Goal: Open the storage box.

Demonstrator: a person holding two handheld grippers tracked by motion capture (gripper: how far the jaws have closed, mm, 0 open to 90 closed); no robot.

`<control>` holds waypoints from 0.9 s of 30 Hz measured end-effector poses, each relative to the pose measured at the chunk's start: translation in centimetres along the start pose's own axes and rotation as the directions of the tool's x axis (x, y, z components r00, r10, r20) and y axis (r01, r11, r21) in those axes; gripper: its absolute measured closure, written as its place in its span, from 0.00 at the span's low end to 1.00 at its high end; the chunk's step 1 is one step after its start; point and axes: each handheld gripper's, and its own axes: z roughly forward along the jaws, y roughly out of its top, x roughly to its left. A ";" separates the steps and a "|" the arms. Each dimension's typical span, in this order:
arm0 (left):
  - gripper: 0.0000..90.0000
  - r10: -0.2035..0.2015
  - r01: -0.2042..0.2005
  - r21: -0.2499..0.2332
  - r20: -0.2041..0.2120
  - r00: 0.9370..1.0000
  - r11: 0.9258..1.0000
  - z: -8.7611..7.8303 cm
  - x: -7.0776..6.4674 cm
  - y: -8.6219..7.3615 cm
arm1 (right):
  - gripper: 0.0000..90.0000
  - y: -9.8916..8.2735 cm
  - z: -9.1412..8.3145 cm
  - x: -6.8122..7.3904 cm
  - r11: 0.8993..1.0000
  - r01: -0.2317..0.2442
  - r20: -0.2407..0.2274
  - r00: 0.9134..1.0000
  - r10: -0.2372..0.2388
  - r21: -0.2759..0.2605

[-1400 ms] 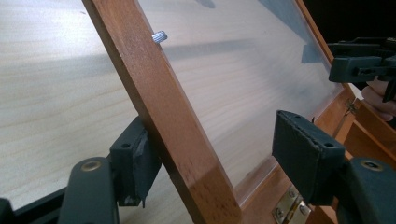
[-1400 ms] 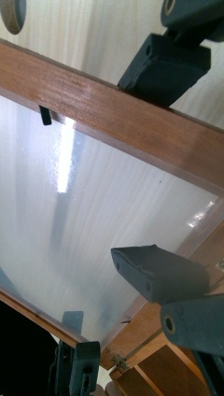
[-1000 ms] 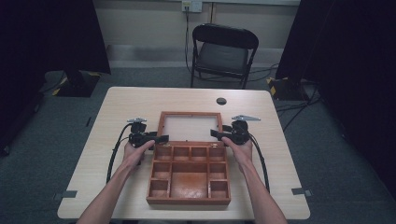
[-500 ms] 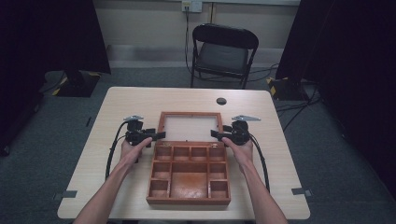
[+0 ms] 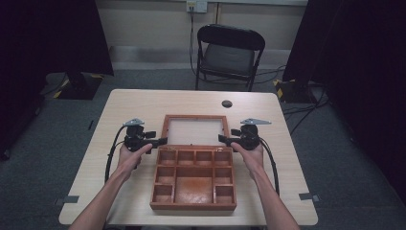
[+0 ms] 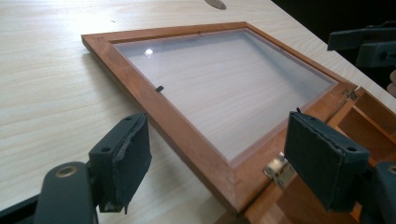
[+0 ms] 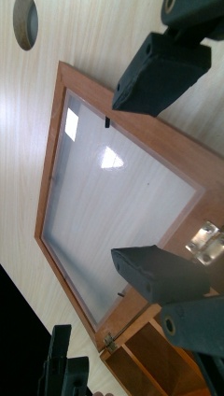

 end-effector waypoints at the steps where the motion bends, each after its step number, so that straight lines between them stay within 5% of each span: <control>1: 0.25 0.003 -0.003 0.004 -0.004 1.000 1.000 -0.3 0.0 -0.1 | 0.25 0.0 -0.2 0.0 1.000 0.001 0.001 1.000 -0.001 0.002; 11: 0.25 0.028 -0.028 0.013 -0.034 0.999 1.000 -2.5 -0.2 -1.6 | 0.21 -0.7 -3.3 0.7 1.000 0.016 0.020 1.000 -0.016 0.021; 16: 0.24 0.089 -0.090 -0.001 -0.065 0.994 0.996 -4.2 -0.5 -2.3 | 0.20 -1.6 -5.2 0.6 1.000 0.013 0.040 0.999 -0.013 0.014; 27: 0.19 0.124 -0.119 0.047 -0.118 0.985 0.992 -7.6 -0.3 -4.0 | 0.19 -4.3 -9.3 0.2 0.999 -0.017 0.104 0.994 0.013 0.043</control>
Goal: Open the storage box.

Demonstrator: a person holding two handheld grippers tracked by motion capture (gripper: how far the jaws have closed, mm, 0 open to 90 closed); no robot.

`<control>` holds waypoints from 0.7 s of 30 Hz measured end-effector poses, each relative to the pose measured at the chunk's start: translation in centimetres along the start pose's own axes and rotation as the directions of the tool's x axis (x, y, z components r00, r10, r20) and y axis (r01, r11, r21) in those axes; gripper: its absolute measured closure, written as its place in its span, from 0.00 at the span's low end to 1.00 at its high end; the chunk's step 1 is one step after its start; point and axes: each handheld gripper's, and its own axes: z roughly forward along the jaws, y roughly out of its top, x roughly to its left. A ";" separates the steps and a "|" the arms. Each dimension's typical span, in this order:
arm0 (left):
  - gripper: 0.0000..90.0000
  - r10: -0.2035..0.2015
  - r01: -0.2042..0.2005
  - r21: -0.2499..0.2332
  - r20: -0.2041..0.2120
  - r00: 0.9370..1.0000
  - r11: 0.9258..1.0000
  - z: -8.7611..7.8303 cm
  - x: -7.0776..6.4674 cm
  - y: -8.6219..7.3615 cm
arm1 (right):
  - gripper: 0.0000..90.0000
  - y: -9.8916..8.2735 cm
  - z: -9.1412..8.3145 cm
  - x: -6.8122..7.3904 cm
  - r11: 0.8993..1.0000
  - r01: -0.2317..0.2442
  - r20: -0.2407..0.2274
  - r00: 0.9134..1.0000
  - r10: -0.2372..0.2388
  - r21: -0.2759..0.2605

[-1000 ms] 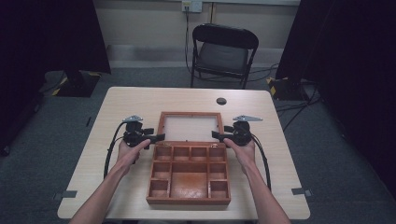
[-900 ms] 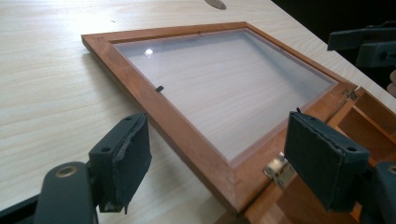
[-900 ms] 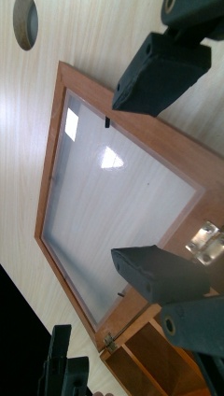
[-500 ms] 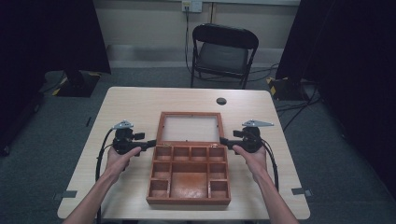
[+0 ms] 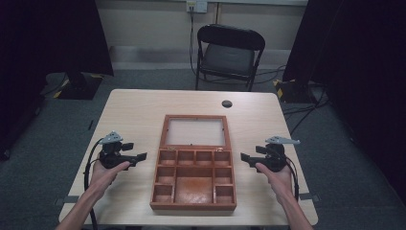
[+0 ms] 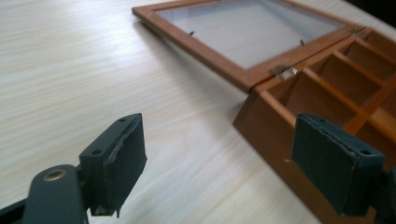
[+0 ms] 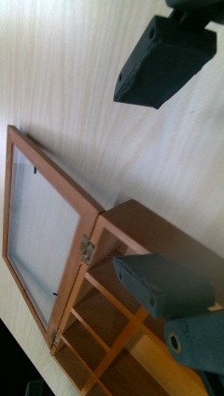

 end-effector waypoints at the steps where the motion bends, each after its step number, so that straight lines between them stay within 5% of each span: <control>1: 0.19 -0.001 0.001 -0.003 -0.001 1.000 1.000 -0.3 0.1 -0.2 | 0.19 -0.2 -0.2 0.0 1.000 -0.002 0.001 1.000 0.002 -0.001; 10: 0.22 0.019 -0.015 0.067 -0.052 0.998 0.998 -1.6 -0.1 -1.7 | 0.20 -2.9 -1.9 -0.3 0.998 -0.005 0.062 0.998 0.001 0.069; 19: 0.23 0.111 -0.100 0.120 -0.087 0.990 0.988 -1.7 -1.0 -4.0 | 0.19 -5.7 -2.4 -0.7 0.990 -0.004 0.135 0.991 -0.016 0.141; 21: 0.22 0.096 -0.081 0.128 -0.113 0.989 0.989 -1.5 -0.9 -4.4 | 0.19 -6.1 -2.2 -0.8 0.985 0.005 0.142 0.989 -0.030 0.174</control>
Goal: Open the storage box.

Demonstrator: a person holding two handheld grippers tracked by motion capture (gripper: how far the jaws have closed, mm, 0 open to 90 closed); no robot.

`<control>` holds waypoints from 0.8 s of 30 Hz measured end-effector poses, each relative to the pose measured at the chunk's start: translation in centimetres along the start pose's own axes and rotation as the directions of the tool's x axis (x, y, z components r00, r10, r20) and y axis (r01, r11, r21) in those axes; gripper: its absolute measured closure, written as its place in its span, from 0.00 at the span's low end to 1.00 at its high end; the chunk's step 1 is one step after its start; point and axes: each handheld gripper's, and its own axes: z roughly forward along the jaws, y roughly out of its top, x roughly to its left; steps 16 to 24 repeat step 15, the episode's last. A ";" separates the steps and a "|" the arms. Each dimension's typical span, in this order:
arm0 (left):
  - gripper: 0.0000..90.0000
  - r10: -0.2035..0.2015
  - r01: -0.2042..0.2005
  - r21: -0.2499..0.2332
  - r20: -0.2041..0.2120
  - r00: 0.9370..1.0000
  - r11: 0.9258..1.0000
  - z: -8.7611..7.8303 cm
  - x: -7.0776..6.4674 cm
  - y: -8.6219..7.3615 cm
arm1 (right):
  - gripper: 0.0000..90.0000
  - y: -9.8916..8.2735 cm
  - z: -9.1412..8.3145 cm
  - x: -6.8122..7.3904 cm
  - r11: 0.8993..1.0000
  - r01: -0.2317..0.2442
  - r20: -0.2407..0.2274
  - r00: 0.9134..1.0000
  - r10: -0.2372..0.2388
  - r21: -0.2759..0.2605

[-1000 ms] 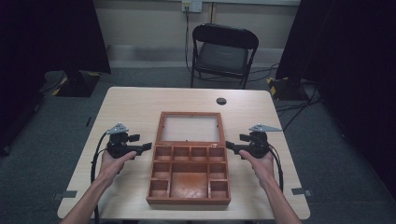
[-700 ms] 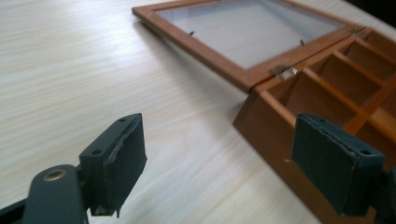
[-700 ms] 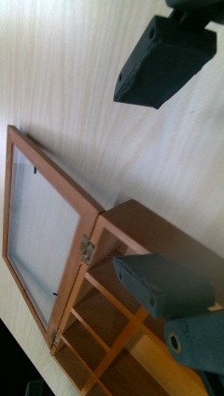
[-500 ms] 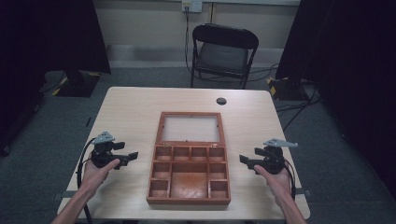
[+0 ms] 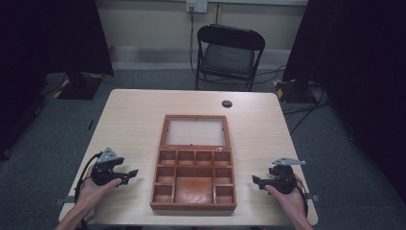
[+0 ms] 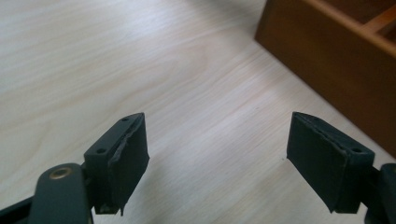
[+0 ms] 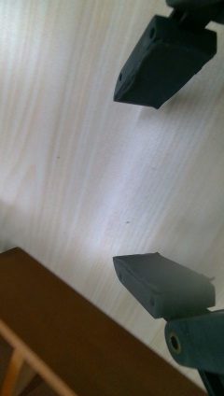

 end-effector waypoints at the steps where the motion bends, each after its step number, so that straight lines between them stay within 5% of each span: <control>1: 0.22 -0.010 0.010 0.007 -0.019 1.000 1.000 0.1 0.0 -0.2 | 0.19 -0.1 0.1 0.0 1.000 0.006 0.007 1.000 -0.006 0.004; 4: 0.22 -0.006 0.012 0.075 -0.079 0.997 0.997 0.8 0.3 -0.9 | 0.18 -0.6 0.4 0.0 0.999 0.024 0.054 0.998 -0.026 0.031; 10: 0.15 -0.004 0.005 0.015 -0.080 0.997 1.000 1.1 0.5 -1.5 | 0.12 -1.4 1.0 -0.5 0.998 0.031 0.175 0.984 -0.023 -0.045; 24: 0.14 -0.006 0.007 0.019 -0.091 0.996 1.000 1.2 0.5 -1.4 | 0.10 -1.5 1.2 -0.3 0.998 0.021 0.194 0.981 -0.009 -0.058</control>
